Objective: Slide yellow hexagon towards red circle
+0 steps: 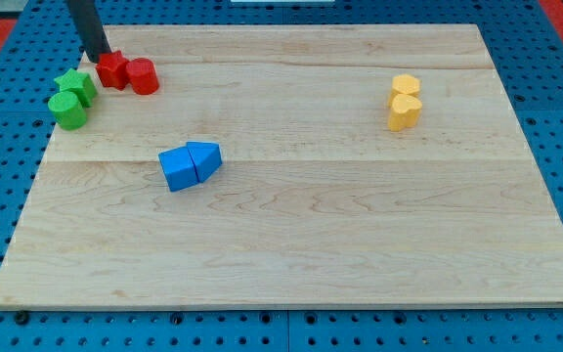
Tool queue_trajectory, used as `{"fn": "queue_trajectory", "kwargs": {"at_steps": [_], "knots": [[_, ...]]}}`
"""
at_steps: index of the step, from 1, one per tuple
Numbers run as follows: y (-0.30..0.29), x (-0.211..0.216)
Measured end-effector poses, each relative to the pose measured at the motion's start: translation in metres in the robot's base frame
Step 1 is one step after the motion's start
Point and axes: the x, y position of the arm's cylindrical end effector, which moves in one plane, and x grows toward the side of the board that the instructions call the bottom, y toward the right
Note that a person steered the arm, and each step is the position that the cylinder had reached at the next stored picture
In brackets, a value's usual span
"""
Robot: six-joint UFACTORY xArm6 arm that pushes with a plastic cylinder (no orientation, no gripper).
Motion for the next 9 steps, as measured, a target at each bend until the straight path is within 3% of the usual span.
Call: {"fn": "queue_trajectory", "kwargs": {"at_steps": [2, 4, 6, 9], "knots": [[0.000, 0.014], [-0.010, -0.036], [0.150, -0.064], [0.465, -0.050]]}}
